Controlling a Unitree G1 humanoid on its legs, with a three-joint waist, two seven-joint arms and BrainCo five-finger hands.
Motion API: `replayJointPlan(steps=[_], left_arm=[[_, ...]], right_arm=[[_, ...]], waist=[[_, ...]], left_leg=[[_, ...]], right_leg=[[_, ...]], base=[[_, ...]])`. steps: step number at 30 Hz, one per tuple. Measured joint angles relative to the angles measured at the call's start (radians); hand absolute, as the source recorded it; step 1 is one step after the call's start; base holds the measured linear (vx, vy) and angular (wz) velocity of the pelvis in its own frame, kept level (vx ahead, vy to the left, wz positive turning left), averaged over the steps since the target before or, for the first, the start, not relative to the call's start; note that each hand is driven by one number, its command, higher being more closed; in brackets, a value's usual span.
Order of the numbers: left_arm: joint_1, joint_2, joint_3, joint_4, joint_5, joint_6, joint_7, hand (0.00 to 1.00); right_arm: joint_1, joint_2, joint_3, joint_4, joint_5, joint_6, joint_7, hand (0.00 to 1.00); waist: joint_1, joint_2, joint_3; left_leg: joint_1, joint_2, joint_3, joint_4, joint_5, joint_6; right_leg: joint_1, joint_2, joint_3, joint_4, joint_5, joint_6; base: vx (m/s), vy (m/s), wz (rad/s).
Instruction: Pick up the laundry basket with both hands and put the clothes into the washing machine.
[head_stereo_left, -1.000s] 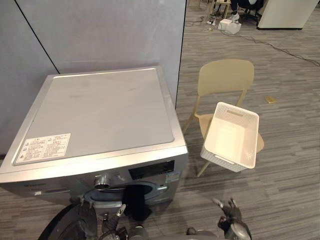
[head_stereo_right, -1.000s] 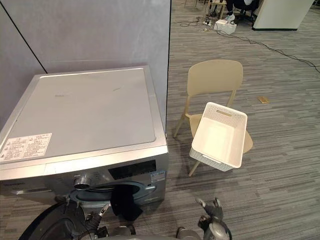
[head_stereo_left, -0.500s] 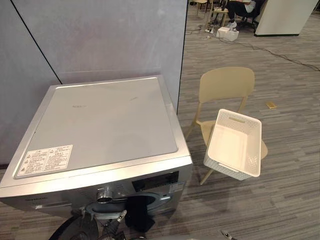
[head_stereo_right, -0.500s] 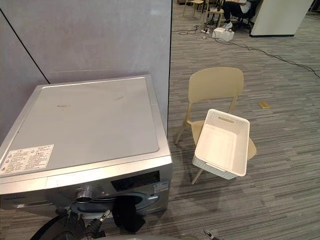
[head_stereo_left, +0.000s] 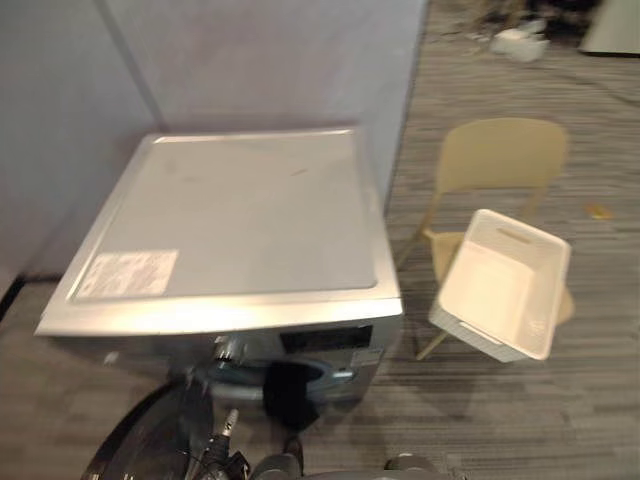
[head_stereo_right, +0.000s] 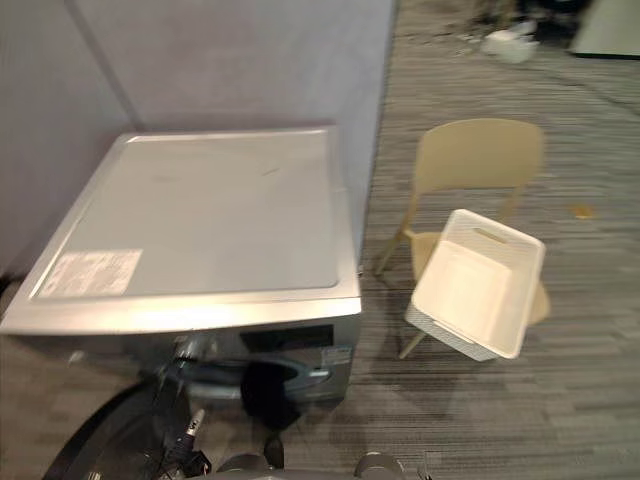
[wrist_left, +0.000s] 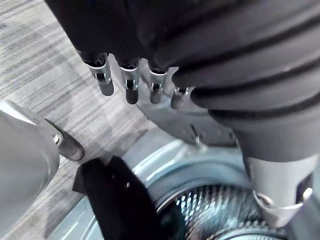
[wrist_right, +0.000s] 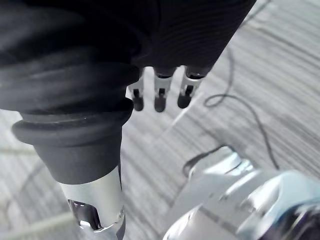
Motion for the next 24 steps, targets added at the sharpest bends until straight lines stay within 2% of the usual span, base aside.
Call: replayJointPlan(steps=[1, 2, 3, 4, 5, 8, 9, 10, 11, 12, 13, 14, 15, 16, 18, 19, 21, 22, 23, 24], left_arm=[[-0.006, -0.006, -0.007, -0.020, -0.006, -0.002, 0.002, 0.00], [-0.008, -0.017, -0.019, -0.055, -0.015, -0.002, 0.004, 0.00], [-0.003, -0.023, -0.037, -0.089, -0.018, -0.002, 0.006, 0.00], [0.010, -0.028, -0.062, -0.122, -0.018, -0.005, 0.009, 0.00], [0.020, -0.033, -0.070, -0.139, -0.018, -0.007, 0.009, 0.00], [0.051, -0.040, -0.148, -0.190, -0.018, -0.011, 0.007, 0.00], [0.053, -0.038, -0.171, -0.190, -0.016, -0.011, 0.001, 0.00], [0.054, -0.038, -0.202, -0.188, -0.015, -0.011, -0.002, 0.00], [0.051, -0.035, -0.216, -0.188, -0.015, -0.011, -0.001, 0.00], [0.046, -0.021, -0.243, -0.187, -0.015, -0.011, -0.001, 0.00], [0.037, -0.010, -0.261, -0.187, -0.015, -0.011, 0.000, 0.00], [0.022, 0.013, -0.301, -0.187, -0.013, -0.011, 0.000, 0.00], [0.010, 0.032, -0.335, -0.189, -0.009, -0.011, -0.001, 0.00], [0.004, 0.043, -0.346, -0.191, -0.009, -0.012, -0.001, 0.00], [-0.004, 0.078, -0.385, -0.214, -0.008, -0.022, -0.003, 0.00], [-0.009, 0.090, -0.396, -0.227, -0.004, -0.024, -0.004, 0.00], [-0.026, 0.123, -0.422, -0.249, 0.028, -0.032, -0.008, 0.00], [-0.032, 0.134, -0.431, -0.268, 0.049, -0.032, -0.007, 0.00], [-0.033, 0.136, -0.433, -0.272, 0.054, -0.032, -0.007, 0.00], [-0.035, 0.142, -0.442, -0.275, 0.061, -0.032, -0.007, 0.00]], right_arm=[[-0.009, 0.007, 0.003, -0.012, 0.002, -0.004, -0.001, 0.00], [-0.030, 0.004, 0.006, -0.032, 0.004, -0.009, -0.002, 0.00], [-0.046, -0.001, 0.028, -0.065, 0.006, -0.017, -0.006, 0.00], [-0.051, -0.007, 0.045, -0.097, 0.012, -0.024, -0.009, 0.00], [-0.051, -0.009, 0.050, -0.112, 0.012, -0.025, -0.010, 0.00], [-0.070, -0.023, 0.071, -0.152, 0.013, -0.038, -0.021, 0.00], [-0.080, -0.031, 0.070, -0.148, 0.013, -0.036, -0.022, 0.00], [-0.105, -0.049, 0.068, -0.144, 0.012, -0.032, -0.022, 0.00], [-0.118, -0.058, 0.066, -0.140, 0.012, -0.031, -0.022, 0.00], [-0.139, -0.060, 0.061, -0.128, 0.010, -0.024, -0.023, 0.00], [-0.146, -0.058, 0.062, -0.128, 0.010, -0.019, -0.023, 0.00], [-0.154, -0.056, 0.064, -0.128, 0.011, -0.015, -0.025, 0.00], [-0.162, -0.058, 0.066, -0.128, 0.010, -0.014, -0.029, 0.00], [-0.170, -0.055, 0.074, -0.128, 0.011, -0.012, -0.031, 0.00], [-0.185, -0.054, 0.112, -0.144, 0.011, -0.013, -0.033, 0.00], [-0.186, -0.052, 0.117, -0.151, 0.011, -0.013, -0.033, 0.00], [-0.186, -0.048, 0.135, -0.158, 0.012, -0.012, -0.032, 0.00], [-0.191, -0.032, 0.143, -0.182, 0.012, -0.012, -0.031, 0.00], [-0.191, -0.031, 0.149, -0.188, 0.012, -0.012, -0.030, 0.00], [-0.194, -0.031, 0.168, -0.205, 0.013, -0.012, -0.021, 0.00]], waist=[[0.000, -0.016, 0.010], [0.007, -0.009, 0.013], [0.007, -0.018, 0.019], [0.004, -0.020, 0.022], [0.006, -0.019, 0.022], [0.004, -0.008, 0.022], [0.003, -0.002, 0.021], [0.003, 0.017, 0.020], [0.002, 0.031, 0.021], [-0.003, 0.034, 0.023], [-0.002, 0.034, 0.025], [0.000, 0.039, 0.029], [0.003, 0.040, 0.037], [0.005, 0.033, 0.044], [0.004, 0.030, 0.049], [0.004, 0.027, 0.053], [0.002, 0.021, 0.065], [0.002, 0.009, 0.077], [0.002, 0.014, 0.082], [0.002, 0.025, 0.103]], left_leg=[[-0.011, 0.005, -0.011, -0.024, 0.011, -0.001], [-0.045, 0.012, 0.041, 0.039, -0.007, 0.019], [-0.084, 0.026, 0.113, 0.194, -0.077, 0.055], [-0.080, 0.062, 0.149, 0.296, -0.117, 0.056], [-0.073, 0.088, 0.161, 0.323, -0.121, 0.049], [0.008, 0.239, 0.149, 0.336, -0.126, 0.033], [0.029, 0.257, 0.123, 0.315, -0.121, 0.025], [0.069, 0.263, 0.065, 0.252, -0.124, -0.014], [0.090, 0.253, 0.049, 0.217, -0.151, -0.045], [0.094, 0.247, 0.051, 0.188, -0.203, -0.077], [0.091, 0.241, 0.053, 0.183, -0.225, -0.087], [0.082, 0.226, 0.054, 0.183, -0.265, -0.106], [0.070, 0.204, 0.062, 0.201, -0.304, -0.101], [0.057, 0.187, 0.074, 0.226, -0.310, -0.088], [-0.010, 0.133, 0.098, 0.303, -0.338, -0.044], [-0.039, 0.118, 0.105, 0.330, -0.346, -0.032], [-0.100, 0.105, 0.125, 0.387, -0.366, -0.010], [-0.133, 0.101, 0.142, 0.397, -0.371, 0.002], [-0.137, 0.109, 0.144, 0.394, -0.371, 0.006], [-0.142, 0.145, 0.163, 0.387, -0.364, 0.006]], right_leg=[[-0.009, -0.019, -0.039, 0.007, -0.004, -0.014], [-0.021, -0.037, -0.088, 0.019, 0.000, -0.023], [-0.022, -0.070, -0.144, 0.034, 0.003, -0.020], [-0.002, -0.095, -0.190, 0.038, 0.011, -0.017], [0.005, -0.101, -0.204, 0.040, 0.015, -0.015], [-0.008, -0.138, -0.248, 0.064, 0.038, 0.009], [-0.023, -0.148, -0.246, 0.071, 0.046, 0.020], [-0.050, -0.155, -0.232, 0.078, 0.065, 0.029], [-0.061, -0.155, -0.221, 0.077, 0.076, 0.038], [-0.084, -0.153, -0.207, 0.060, 0.112, 0.052], [-0.089, -0.155, -0.205, 0.044, 0.135, 0.058], [-0.087, -0.160, -0.205, 0.004, 0.185, 0.078], [-0.086, -0.167, -0.190, -0.041, 0.234, 0.089], [-0.084, -0.174, -0.176, -0.072, 0.263, 0.096], [-0.083, -0.176, -0.129, -0.228, 0.389, 0.108], [-0.087, -0.177, -0.111, -0.276, 0.426, 0.115], [-0.113, -0.170, -0.070, -0.332, 0.449, 0.114], [-0.152, -0.159, -0.025, -0.343, 0.415, 0.113], [-0.160, -0.153, -0.013, -0.339, 0.401, 0.108], [-0.205, -0.111, 0.040, -0.231, 0.386, 0.092]], base=[[-0.22, -0.100, 1.46], [-0.17, -0.061, 1.45], [-0.15, -0.041, 1.64], [-0.12, 0.010, 1.37], [-0.15, 0.089, 1.05], [-0.17, 0.218, 0.61], [-0.12, 0.305, 0.25], [-0.09, 0.284, -0.02], [-0.13, 0.375, -0.08], [-0.16, 0.389, -0.07], [-0.21, 0.476, 0.01], [-0.23, 0.486, -0.04], [-0.21, 0.407, -0.11], [-0.22, 0.363, -0.27], [-0.23, 0.283, -0.33], [-0.24, 0.213, -0.21], [-0.22, 0.159, -0.19], [-0.18, 0.119, -0.25], [-0.17, 0.072, -0.41], [-0.10, 0.004, -0.50]])
